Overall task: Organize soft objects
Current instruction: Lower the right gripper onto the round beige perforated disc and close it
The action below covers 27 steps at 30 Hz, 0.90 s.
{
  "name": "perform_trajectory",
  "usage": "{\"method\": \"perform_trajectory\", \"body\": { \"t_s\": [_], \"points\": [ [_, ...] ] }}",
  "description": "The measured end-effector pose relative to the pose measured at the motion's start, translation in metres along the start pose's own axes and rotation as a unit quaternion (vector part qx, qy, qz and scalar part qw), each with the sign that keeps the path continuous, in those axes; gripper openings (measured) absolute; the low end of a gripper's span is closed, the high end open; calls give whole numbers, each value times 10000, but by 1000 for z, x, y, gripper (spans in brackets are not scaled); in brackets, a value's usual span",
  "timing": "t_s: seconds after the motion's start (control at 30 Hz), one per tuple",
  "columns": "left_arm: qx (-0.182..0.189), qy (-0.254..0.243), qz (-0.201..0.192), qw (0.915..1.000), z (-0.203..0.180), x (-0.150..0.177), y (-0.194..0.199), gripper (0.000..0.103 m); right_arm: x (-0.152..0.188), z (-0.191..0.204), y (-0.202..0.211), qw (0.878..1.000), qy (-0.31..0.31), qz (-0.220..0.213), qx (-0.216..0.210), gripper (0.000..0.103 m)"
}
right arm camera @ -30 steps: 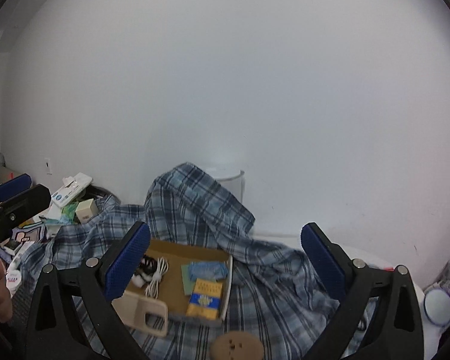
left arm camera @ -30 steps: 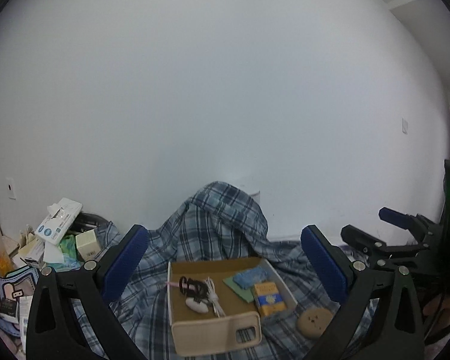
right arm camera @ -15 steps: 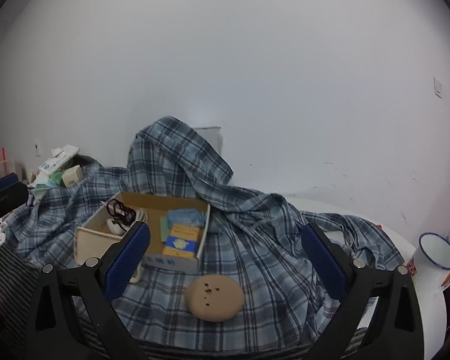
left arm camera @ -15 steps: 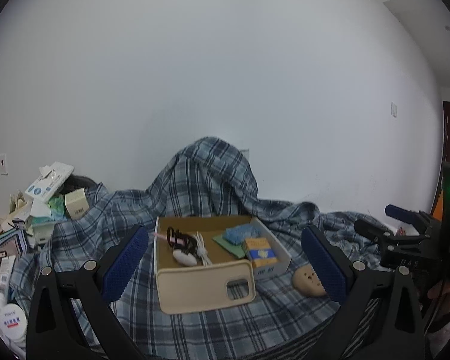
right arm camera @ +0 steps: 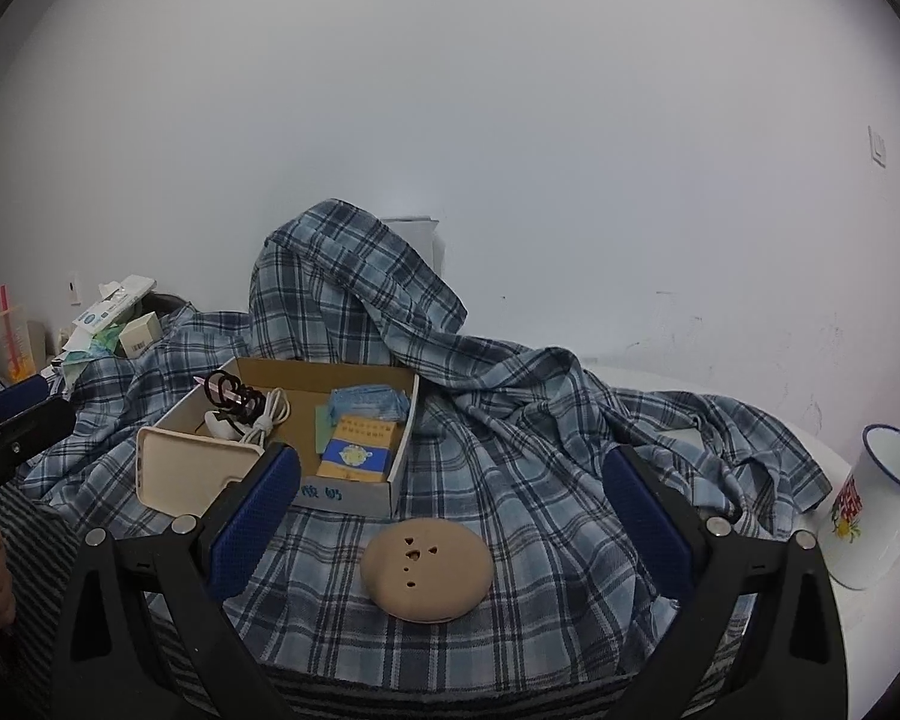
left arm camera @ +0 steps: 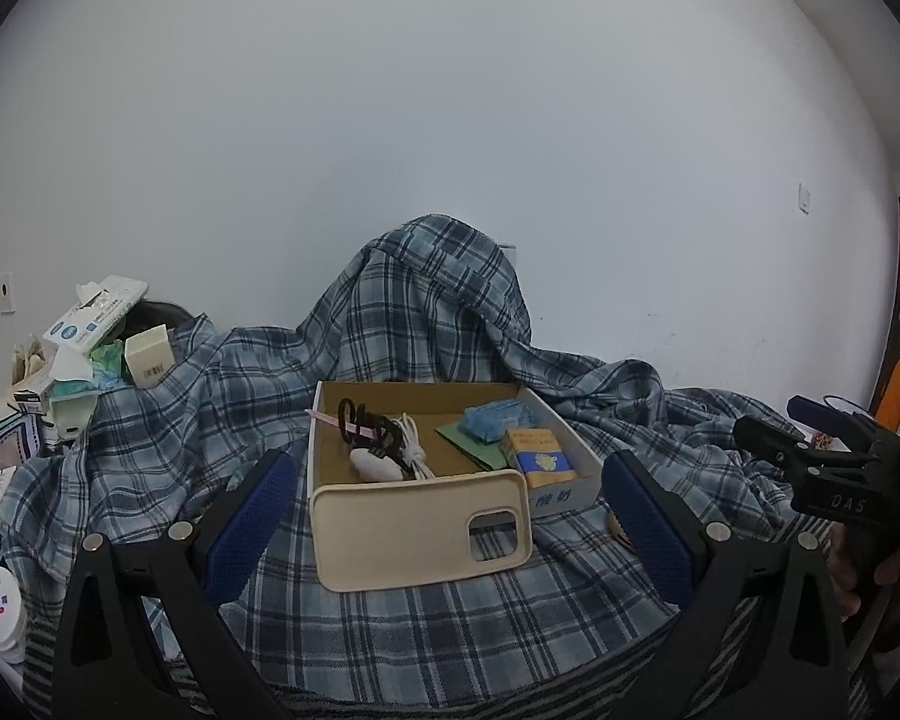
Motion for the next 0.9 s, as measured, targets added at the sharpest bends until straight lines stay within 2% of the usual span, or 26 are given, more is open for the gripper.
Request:
{"method": "perform_trajectory", "body": {
  "t_s": [0.33,0.47,0.67,0.9],
  "points": [
    [-101,-23,44,9999,0,1,-1,103,1,-1,-6,9998,-46,177,-54,101],
    [23,-106,76,9999,-2,-13,-5,103,-7,-1,-15,9986,-34,471,-224,101],
    [181,-352,-136,9991,-9,-35,-17,103,-24,-6,-29,9971,8,705,-277,101],
    [233,-291,14,9993,-6,-18,-38,103,-14,-12,-54,9928,-241,1105,-389,101]
  ]
}}
Point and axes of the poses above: each gripper's, at about its wrist camera, not at the fingertips, and y roughly against the way its jaws point, z to its left, x to its underside, the point moved 2 cm from there along -y, roughly the way its jaws point, and after that the axes turned 3 degrees about -z, right-handed, at the moved point
